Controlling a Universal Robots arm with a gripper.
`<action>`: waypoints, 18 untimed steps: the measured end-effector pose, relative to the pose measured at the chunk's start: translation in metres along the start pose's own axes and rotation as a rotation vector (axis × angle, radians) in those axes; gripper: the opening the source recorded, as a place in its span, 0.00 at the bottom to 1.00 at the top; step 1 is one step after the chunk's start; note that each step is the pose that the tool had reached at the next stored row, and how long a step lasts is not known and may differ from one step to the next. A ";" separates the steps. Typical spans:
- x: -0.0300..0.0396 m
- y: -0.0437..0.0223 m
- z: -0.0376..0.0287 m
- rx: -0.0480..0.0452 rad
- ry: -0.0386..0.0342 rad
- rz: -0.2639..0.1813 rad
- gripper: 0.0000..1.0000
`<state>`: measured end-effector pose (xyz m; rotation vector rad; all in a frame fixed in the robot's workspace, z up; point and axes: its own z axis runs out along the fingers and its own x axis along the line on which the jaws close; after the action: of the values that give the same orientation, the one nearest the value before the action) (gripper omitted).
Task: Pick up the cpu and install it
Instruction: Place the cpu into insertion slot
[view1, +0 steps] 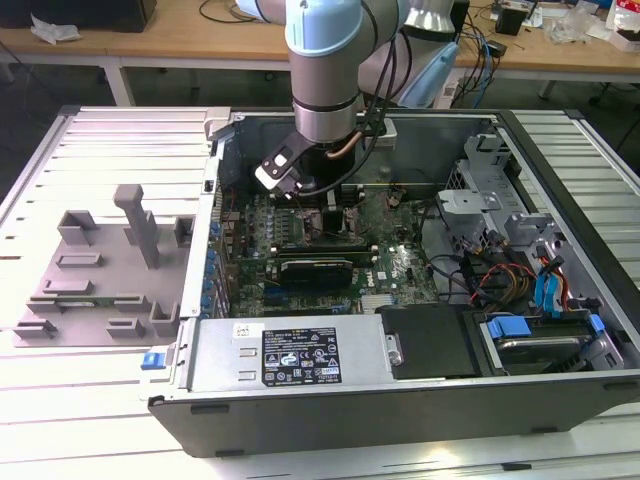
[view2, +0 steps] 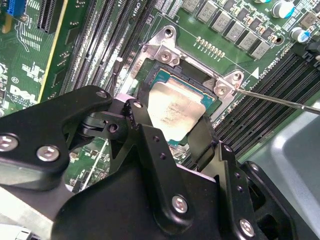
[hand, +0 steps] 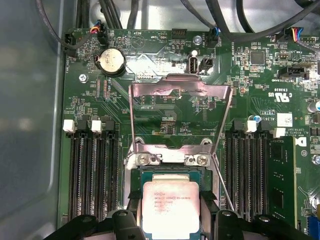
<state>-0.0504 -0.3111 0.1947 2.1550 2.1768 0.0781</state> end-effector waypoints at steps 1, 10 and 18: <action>0.0000 0.0000 0.0000 -0.0001 0.0000 0.000 0.55; 0.0001 0.0000 0.0002 -0.0002 0.0003 0.000 0.61; -0.0005 0.0027 -0.0285 -0.0002 0.0002 0.000 0.61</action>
<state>-0.0503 -0.3110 0.2233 2.1550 2.1767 0.0786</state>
